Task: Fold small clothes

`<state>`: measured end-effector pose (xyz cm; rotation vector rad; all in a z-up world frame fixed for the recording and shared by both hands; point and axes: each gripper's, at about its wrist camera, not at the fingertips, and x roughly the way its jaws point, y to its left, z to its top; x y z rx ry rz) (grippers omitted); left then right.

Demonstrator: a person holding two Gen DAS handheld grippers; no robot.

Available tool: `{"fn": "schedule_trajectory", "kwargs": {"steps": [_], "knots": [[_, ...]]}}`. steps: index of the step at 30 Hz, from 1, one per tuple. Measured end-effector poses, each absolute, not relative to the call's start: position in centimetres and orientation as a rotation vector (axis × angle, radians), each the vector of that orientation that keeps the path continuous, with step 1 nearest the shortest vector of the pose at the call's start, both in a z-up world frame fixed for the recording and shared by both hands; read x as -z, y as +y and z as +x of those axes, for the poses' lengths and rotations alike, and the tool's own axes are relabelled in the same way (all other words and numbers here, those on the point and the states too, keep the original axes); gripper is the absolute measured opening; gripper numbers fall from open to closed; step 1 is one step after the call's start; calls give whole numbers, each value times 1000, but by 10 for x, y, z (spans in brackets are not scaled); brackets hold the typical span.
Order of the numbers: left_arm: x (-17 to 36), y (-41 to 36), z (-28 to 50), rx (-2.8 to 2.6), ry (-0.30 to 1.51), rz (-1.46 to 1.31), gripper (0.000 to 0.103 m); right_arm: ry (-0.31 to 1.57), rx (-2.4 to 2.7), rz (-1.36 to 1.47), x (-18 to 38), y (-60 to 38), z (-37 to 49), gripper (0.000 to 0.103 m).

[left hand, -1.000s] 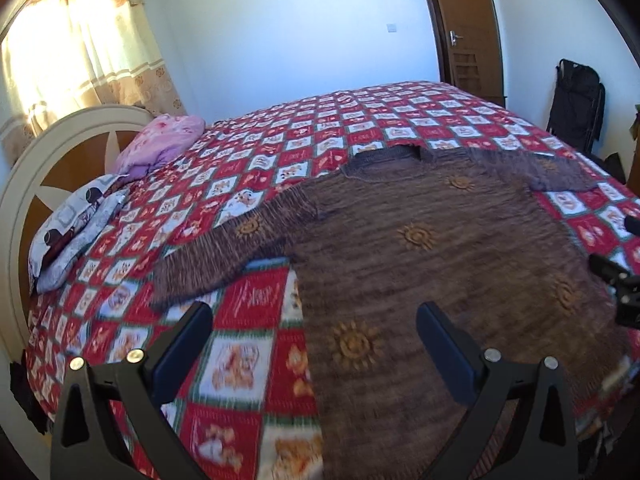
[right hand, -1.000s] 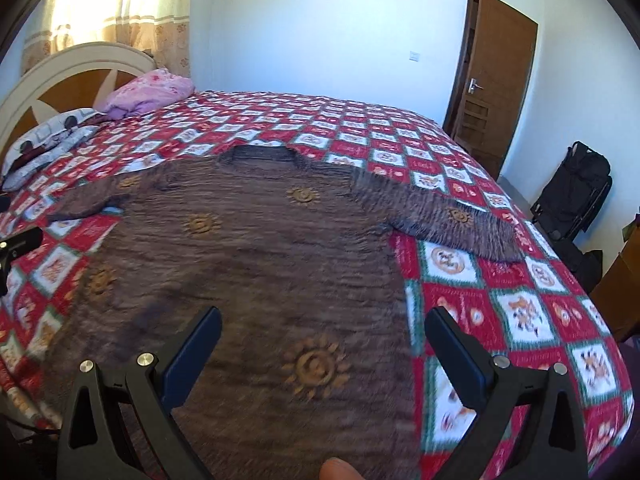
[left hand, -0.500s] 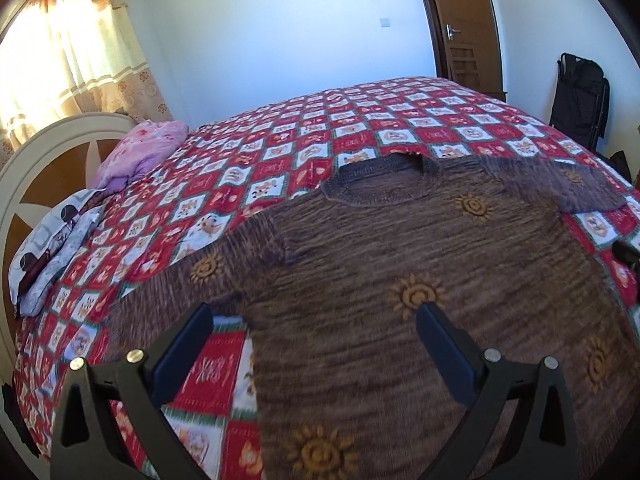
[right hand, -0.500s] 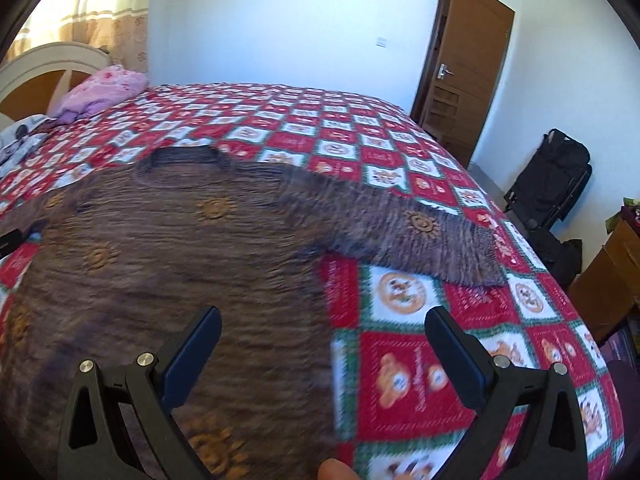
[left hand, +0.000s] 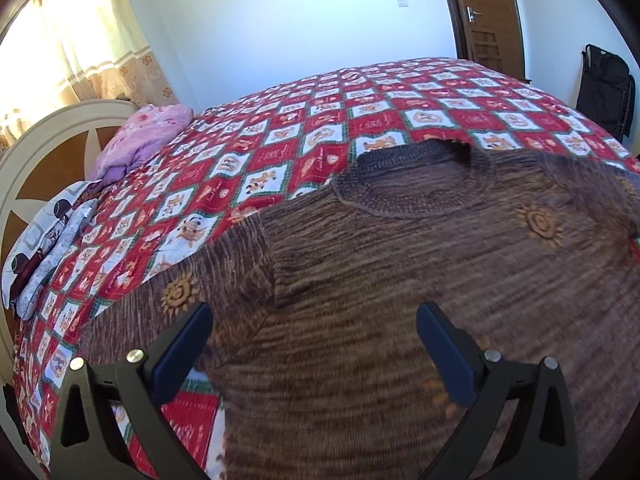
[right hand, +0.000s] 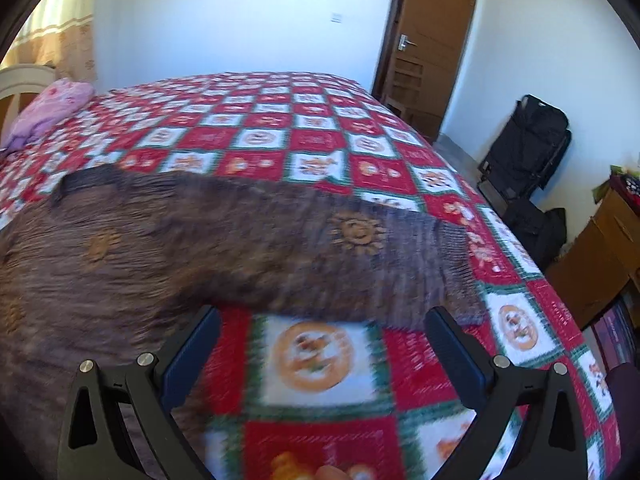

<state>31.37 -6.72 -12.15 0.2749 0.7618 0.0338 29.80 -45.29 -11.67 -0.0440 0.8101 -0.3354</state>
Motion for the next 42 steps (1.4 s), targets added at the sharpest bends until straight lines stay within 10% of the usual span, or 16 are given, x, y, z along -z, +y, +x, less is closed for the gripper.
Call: {"fn": "schedule_trajectory", "kwargs": {"steps": [10,23,30,42], "knots": [[147,-67,350,-63,812,254,103,853,466,32,136,-525,324,99],[156,-65,357,-51,842,211,103,915,421,110,151,-547,344,63],[157,-64,356,-49,840,205,103,908,376,164,148,-552,351,15],[167,-47,368,28,929,30,103,804,306,148,116,-525,346,4]]}}
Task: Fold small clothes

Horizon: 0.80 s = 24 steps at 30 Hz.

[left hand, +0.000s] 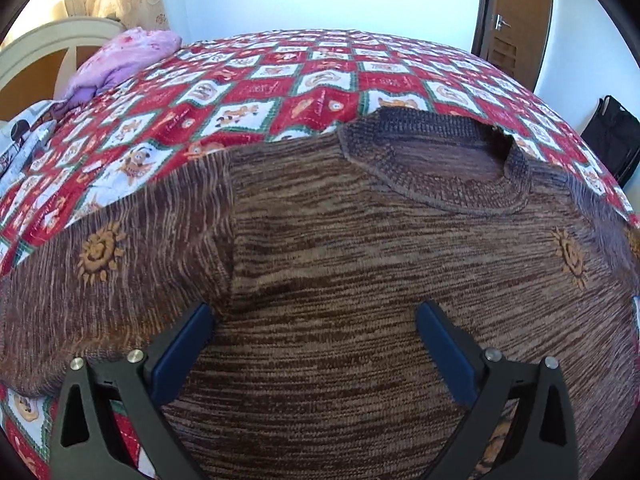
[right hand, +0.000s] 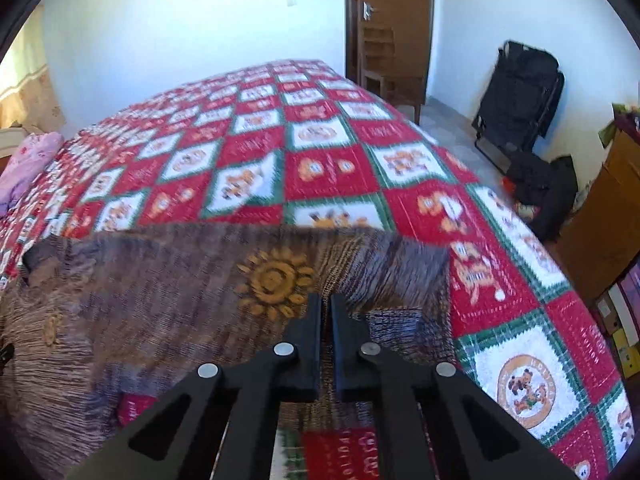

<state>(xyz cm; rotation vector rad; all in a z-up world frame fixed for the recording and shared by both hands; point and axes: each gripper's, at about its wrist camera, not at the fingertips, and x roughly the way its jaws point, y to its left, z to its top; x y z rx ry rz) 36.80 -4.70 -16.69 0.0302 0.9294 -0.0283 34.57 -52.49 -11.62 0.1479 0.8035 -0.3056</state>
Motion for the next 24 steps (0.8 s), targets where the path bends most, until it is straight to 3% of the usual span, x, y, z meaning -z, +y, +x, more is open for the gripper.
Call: {"fn": "schedule_trajectory", "kwargs": {"steps": [8,13,14,15,17,24], "knots": [[167,-48,366,27,918,46,103,727,137,12,80,-425,360,3],[167,-46,365,30,918,40,103,810,-119,-42,102,-338,374,4],[166,-46,365,33,918,37,103,840,-197,-35,109,-323,373,10],[166,-46,365,36,917,33,103,856,-254,-39,114,-313,371,41],[165,-45,364,42,909,30,103,851,-304,-57,118,-302,358,80],[144,-74,343,133,827,160,102,775,-260,-47,111,-350,305,80]]}}
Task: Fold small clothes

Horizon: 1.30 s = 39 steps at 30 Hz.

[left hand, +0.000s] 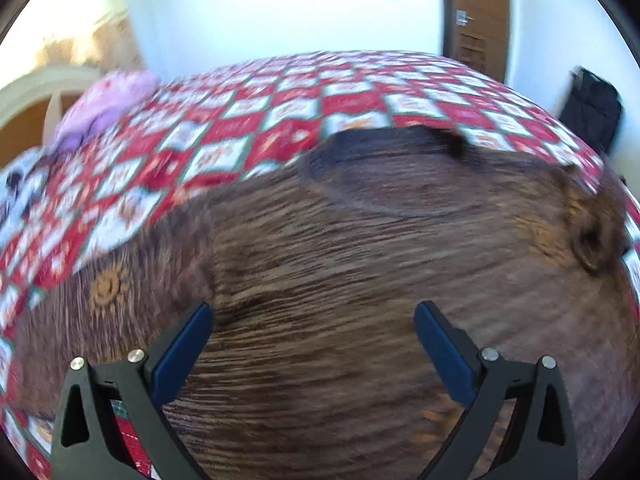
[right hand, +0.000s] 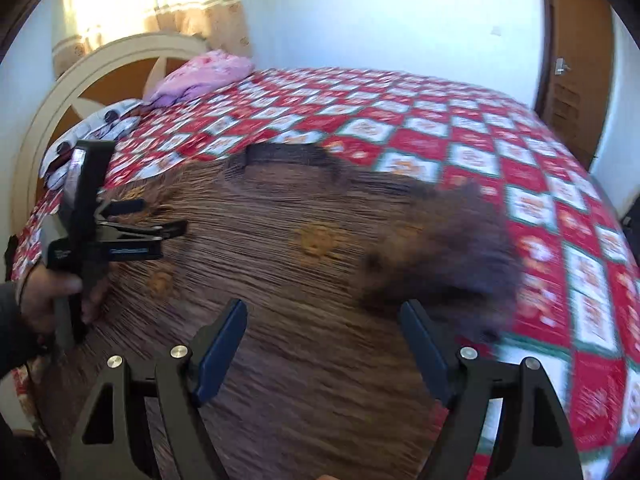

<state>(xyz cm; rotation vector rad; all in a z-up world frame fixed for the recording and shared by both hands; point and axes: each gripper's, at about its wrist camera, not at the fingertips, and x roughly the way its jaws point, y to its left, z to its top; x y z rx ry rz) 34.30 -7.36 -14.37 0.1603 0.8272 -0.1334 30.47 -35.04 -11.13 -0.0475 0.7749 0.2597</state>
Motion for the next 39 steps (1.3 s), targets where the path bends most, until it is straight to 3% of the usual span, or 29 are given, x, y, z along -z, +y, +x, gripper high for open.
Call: {"fn": "schedule_trajectory", "kwargs": {"steps": [5,11,17,22,23,24,25,26,39], "knots": [[116,-129,325,301,799,199,102,714,-56,-14,115,-403,295,80],[93,-209,315,434,748,298,87,718,9,112,140,-431,291,80],[85,-258,336,492,727,289,86,718,-3,138,150,-438,283,80],[98,-291,359,580,823,208,86,716,35,166,154,-444,280,80],[103,-297,362,587,839,202,76,721,38,164,155,-444,280,80],[107,-302,362,587,854,204,53,724,38,163,155,-444,280,80],[111,-307,362,599,878,216,39,725,40,161,156,-444,281,80],[117,-312,362,615,913,226,11,724,42,160,156,-444,281,80],[70,-233,359,526,802,153,8,734,45,144,157,-440,280,80]]}}
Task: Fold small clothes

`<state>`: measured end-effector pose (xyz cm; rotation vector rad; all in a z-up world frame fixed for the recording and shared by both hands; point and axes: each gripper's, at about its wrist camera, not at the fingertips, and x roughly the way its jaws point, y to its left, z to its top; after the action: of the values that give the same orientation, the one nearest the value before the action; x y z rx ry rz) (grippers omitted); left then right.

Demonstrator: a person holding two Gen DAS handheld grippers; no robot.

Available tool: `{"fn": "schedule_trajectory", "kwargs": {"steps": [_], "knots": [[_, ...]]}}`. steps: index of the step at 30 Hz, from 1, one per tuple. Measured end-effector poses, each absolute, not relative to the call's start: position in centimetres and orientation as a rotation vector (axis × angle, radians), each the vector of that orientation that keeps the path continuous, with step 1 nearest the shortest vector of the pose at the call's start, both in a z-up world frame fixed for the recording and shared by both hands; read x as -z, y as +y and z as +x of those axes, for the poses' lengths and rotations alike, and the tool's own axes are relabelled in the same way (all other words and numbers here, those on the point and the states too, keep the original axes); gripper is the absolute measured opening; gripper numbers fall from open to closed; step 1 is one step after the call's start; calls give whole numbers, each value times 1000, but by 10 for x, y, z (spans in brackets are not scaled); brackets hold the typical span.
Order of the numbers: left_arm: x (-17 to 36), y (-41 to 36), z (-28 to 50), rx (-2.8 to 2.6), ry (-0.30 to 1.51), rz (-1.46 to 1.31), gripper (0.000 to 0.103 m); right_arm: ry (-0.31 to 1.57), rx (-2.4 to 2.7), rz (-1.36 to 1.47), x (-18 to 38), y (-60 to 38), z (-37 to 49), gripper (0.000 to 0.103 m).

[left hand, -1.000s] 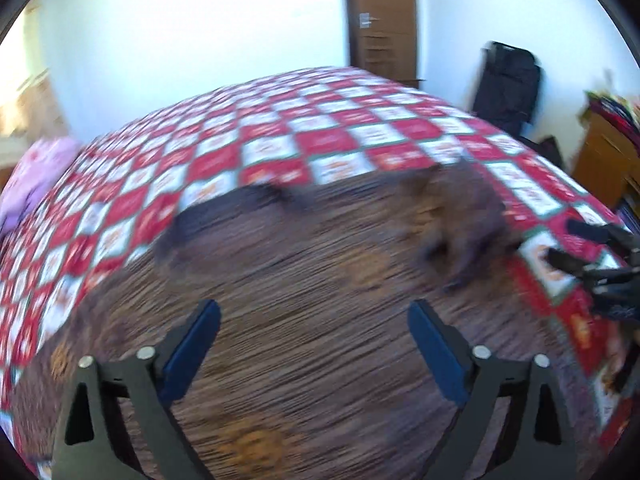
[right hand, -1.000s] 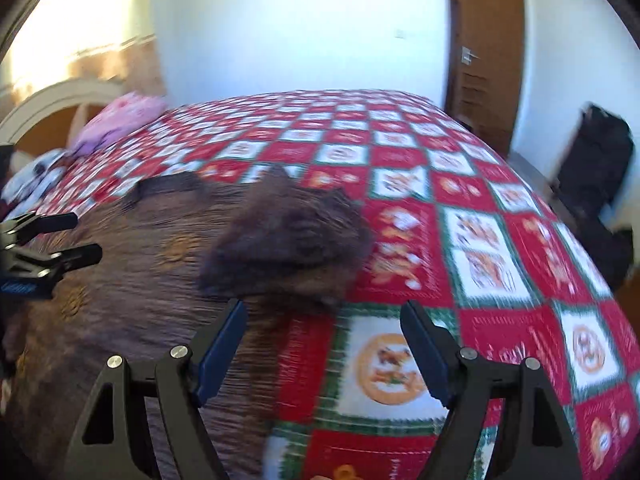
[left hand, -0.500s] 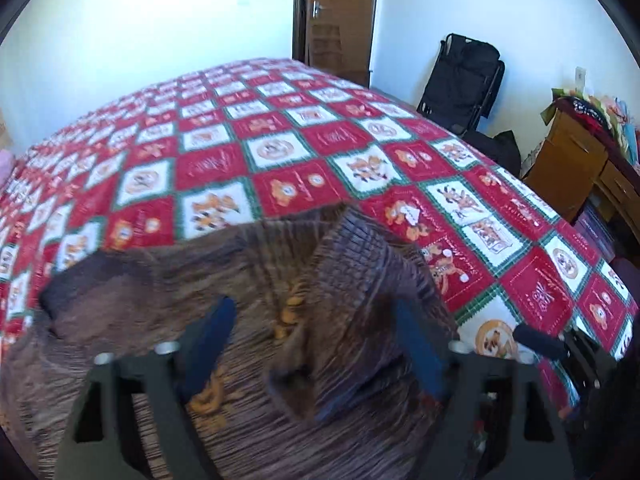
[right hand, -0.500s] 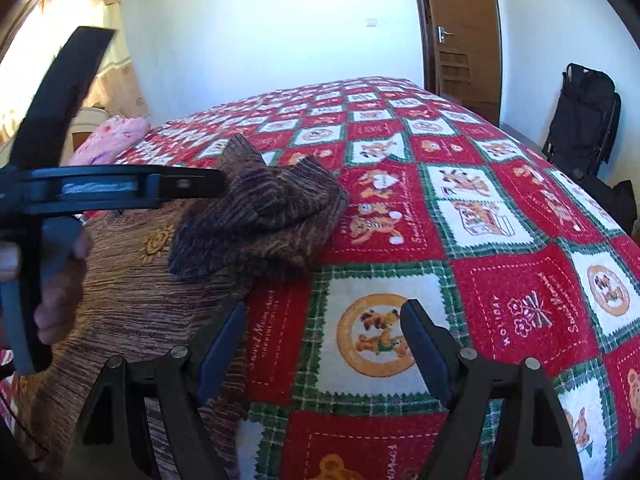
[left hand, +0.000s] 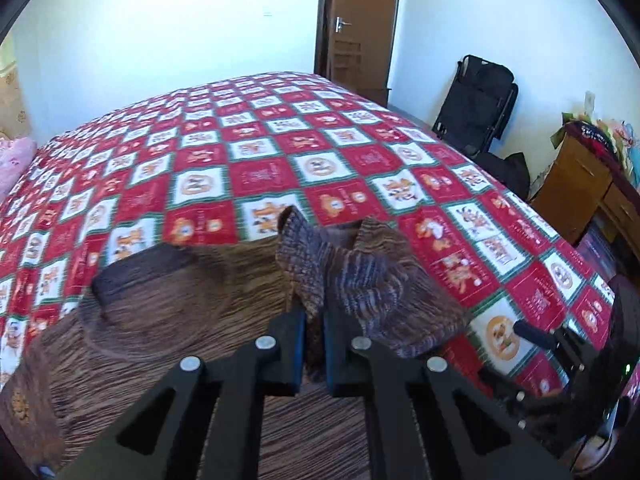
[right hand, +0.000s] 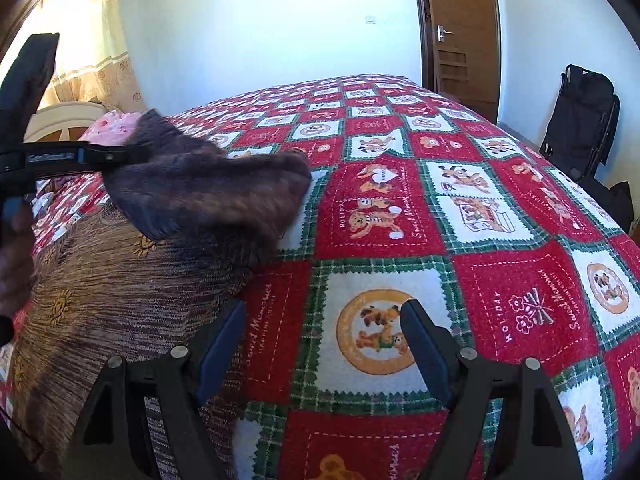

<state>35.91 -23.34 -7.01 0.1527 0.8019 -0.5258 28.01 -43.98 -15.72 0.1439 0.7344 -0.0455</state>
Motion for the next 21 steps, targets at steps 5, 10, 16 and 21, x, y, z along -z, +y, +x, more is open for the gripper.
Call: {"fn": "schedule_trajectory", "kwargs": {"steps": [5,10,16,21], "knots": [[72,-214,364,491,812,131,8,741,53,138,158,-439,280,80],[64,-193,365,436,810,107,8,751,52,139,160,-438,280,80],[85,-186,358,358,797,226,9,765,46,129,161,-437,284,80],[115,-171,347,308,835,327,13,765,39,133,161,-437,283,80]]}}
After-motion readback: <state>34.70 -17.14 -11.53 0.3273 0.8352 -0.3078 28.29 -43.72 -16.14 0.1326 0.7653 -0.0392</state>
